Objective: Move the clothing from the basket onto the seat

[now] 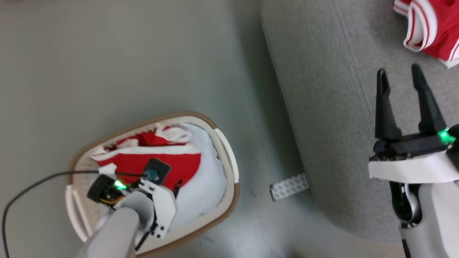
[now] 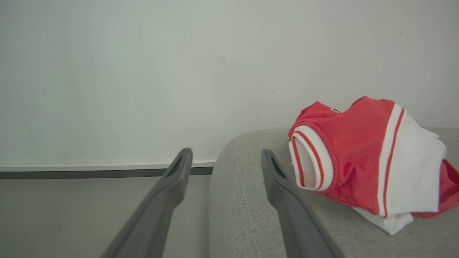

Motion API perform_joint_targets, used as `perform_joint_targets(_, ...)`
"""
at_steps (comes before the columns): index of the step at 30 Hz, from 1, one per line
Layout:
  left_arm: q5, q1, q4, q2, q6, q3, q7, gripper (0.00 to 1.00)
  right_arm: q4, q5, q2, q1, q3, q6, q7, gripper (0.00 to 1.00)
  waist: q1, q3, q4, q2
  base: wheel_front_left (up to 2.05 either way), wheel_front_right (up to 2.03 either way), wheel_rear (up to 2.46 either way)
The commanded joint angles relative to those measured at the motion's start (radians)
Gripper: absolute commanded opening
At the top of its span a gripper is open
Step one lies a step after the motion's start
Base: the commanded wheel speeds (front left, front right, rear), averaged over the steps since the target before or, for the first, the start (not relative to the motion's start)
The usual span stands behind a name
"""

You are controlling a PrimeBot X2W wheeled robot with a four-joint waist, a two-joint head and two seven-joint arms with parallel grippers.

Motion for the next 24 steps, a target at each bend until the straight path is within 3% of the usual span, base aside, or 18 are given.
perform_joint_targets(1,0.012,-0.021,0.011,0.014,0.002,0.002,0.002,1.00,-0.009,0.017,0.000,-0.020,-0.001,-0.002,-0.002,1.00,-0.0002,0.080,-0.047,-0.0001,0.00,0.00,0.00)
perform_joint_targets(13,0.073,-0.169,0.109,0.098,0.064,-0.012,0.026,1.00,-0.078,0.080,0.000,-0.100,-0.003,-0.002,-0.002,1.00,-0.0002,0.246,-0.080,-0.0001,0.00,0.00,0.00)
perform_joint_targets(18,0.097,-0.200,0.152,0.112,0.065,-0.037,0.013,1.00,-0.094,0.095,0.000,-0.098,-0.003,-0.002,-0.002,1.00,-0.0002,0.279,-0.079,-0.0001,0.00,0.00,0.00)
perform_joint_targets(19,0.100,-0.205,0.162,0.111,0.064,-0.042,0.013,0.71,-0.094,0.093,0.000,-0.095,-0.005,-0.002,-0.002,1.00,-0.0002,0.281,-0.077,-0.0001,0.00,0.00,0.00)
perform_joint_targets(21,0.101,-0.210,0.180,0.108,0.060,-0.050,0.007,0.00,-0.092,0.096,0.000,-0.089,-0.009,-0.002,-0.002,1.00,-0.0002,0.285,-0.074,-0.0001,0.00,0.00,0.00)
perform_joint_targets(24,0.096,-0.215,0.208,0.104,0.059,-0.059,-0.010,0.00,-0.084,0.102,0.000,-0.084,-0.012,-0.002,-0.002,1.00,-0.0002,0.282,-0.075,-0.0001,0.00,0.00,0.00)
